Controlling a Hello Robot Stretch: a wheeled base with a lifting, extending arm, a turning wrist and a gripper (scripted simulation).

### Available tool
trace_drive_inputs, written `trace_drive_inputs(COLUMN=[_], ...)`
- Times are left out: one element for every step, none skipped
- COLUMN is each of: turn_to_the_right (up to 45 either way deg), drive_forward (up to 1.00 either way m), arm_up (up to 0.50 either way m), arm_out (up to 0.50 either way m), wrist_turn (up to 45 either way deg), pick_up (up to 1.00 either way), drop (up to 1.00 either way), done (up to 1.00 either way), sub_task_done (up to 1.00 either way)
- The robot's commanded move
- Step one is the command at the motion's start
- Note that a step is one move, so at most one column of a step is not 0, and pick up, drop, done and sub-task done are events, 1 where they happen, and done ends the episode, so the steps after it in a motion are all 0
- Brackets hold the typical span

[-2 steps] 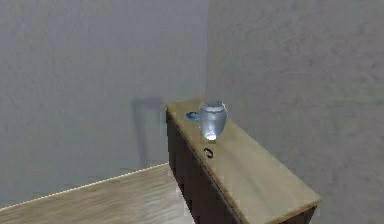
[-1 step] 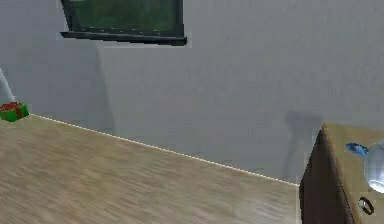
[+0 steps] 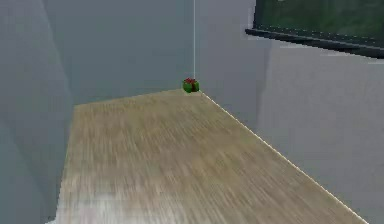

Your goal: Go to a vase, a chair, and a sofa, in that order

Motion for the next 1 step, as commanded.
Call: trace_drive_inputs(turn_to_the_right=[-45.0], drive_forward=[0.00], arm_up=[0.00], arm_out=[0.00], wrist_turn=[0.0], pick_up=[0.00], drop=[0.00], done=[0.00], sub_task_done=[0.00])
